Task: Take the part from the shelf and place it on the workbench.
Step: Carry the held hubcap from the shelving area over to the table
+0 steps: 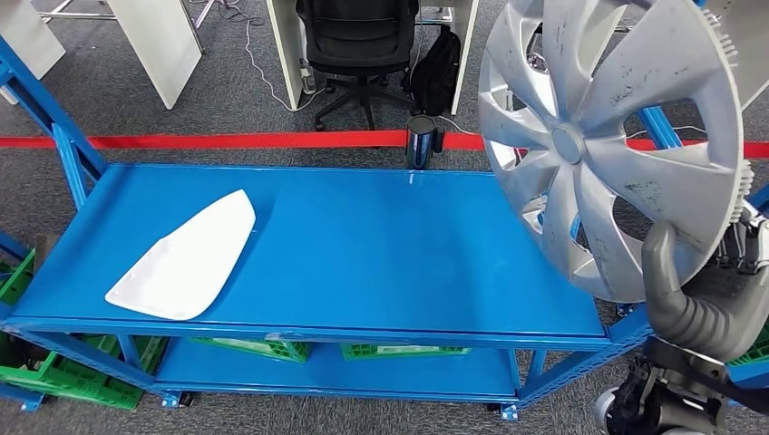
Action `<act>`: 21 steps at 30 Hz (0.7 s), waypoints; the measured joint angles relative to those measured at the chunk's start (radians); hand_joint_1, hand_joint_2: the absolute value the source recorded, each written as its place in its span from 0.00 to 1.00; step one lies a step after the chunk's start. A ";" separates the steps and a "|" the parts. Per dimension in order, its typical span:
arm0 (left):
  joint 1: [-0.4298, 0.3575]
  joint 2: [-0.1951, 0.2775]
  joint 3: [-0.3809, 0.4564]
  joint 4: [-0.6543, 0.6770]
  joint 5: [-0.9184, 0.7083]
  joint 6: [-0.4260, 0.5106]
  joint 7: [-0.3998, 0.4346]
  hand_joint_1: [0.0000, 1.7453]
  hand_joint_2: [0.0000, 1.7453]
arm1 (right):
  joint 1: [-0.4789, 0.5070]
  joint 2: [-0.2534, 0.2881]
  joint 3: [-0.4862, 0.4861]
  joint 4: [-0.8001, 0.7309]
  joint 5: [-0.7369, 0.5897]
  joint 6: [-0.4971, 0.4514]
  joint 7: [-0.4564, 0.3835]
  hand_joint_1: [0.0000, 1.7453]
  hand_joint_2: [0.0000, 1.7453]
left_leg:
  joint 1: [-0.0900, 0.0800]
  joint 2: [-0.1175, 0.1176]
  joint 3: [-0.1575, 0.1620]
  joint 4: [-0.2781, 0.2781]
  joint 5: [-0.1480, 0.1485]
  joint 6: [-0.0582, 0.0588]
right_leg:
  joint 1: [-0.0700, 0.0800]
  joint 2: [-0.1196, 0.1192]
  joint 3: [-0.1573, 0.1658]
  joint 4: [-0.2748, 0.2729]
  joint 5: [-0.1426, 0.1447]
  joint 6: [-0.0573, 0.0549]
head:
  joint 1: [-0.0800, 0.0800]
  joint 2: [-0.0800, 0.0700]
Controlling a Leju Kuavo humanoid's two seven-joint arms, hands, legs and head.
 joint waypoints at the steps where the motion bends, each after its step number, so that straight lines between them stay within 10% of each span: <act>1: 0.000 0.001 0.001 0.000 0.002 -0.001 0.000 0.00 0.00 | 0.022 -0.004 -0.018 -0.022 -0.017 0.002 -0.015 1.00 1.00 | 0.000 0.000 0.000 0.000 0.000 0.000 | 0.000 0.000 0.000 0.000 0.000 0.000 | 0.000 0.000; 12: -0.003 0.013 0.016 0.002 0.015 -0.014 -0.003 0.00 0.00 | 0.086 -0.027 -0.069 -0.078 -0.114 0.102 -0.043 1.00 1.00 | -0.003 0.005 -0.002 -0.010 0.013 0.028 | -0.008 -0.003 -0.013 0.008 -0.006 0.021 | -0.003 0.000; 17: -0.001 0.013 0.018 0.002 0.017 -0.017 -0.003 0.00 0.00 | 0.088 -0.037 -0.069 -0.077 -0.131 0.132 -0.042 1.00 1.00 | -0.002 0.012 -0.001 -0.019 0.023 0.038 | -0.009 -0.022 -0.133 0.268 -0.114 0.027 | 0.018 0.000; 21: -0.001 0.012 0.018 0.003 0.018 -0.020 -0.003 0.00 0.00 | 0.088 -0.042 -0.069 -0.075 -0.137 0.141 -0.041 1.00 1.00 | -0.002 0.008 -0.004 -0.002 0.009 0.026 | -0.009 -0.025 -0.054 0.101 -0.015 0.024 | 0.027 0.000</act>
